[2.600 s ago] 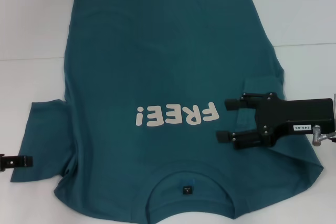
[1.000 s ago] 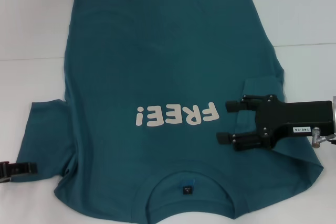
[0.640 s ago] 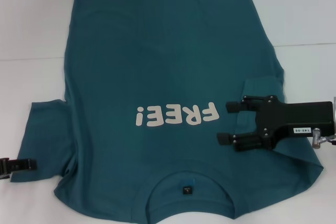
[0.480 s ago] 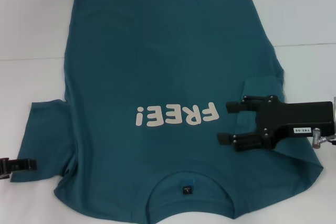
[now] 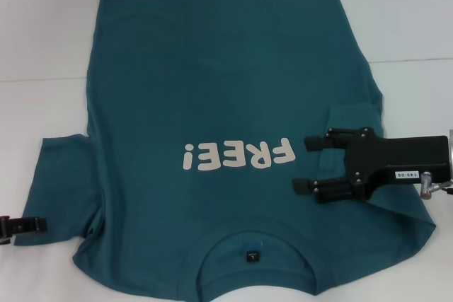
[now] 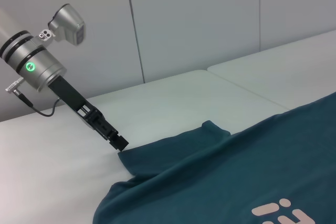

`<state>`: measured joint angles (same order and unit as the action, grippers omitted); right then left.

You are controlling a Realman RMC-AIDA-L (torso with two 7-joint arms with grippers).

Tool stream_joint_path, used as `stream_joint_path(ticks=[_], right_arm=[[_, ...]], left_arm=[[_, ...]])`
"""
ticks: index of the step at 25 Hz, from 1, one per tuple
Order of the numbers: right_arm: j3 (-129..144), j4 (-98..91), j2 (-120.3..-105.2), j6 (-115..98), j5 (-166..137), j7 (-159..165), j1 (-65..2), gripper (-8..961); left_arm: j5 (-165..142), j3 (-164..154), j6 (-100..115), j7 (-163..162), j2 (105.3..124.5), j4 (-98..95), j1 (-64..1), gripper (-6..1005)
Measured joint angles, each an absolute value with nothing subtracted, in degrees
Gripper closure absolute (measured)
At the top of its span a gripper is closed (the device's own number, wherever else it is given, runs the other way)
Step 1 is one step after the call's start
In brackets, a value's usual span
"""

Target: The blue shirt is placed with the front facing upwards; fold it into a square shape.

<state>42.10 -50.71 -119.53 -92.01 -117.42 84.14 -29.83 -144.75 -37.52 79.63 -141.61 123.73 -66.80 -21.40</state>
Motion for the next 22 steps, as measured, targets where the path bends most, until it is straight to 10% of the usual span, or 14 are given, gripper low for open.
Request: stream_joint_path(ticks=[22], right_arm=[[42.1, -51.1, -119.53, -92.1, -117.3, 84.2, -29.5, 26]], left_arm=[[-144.9, -36.4, 79.3, -141.7, 123.19, -65.5, -22.0, 155]])
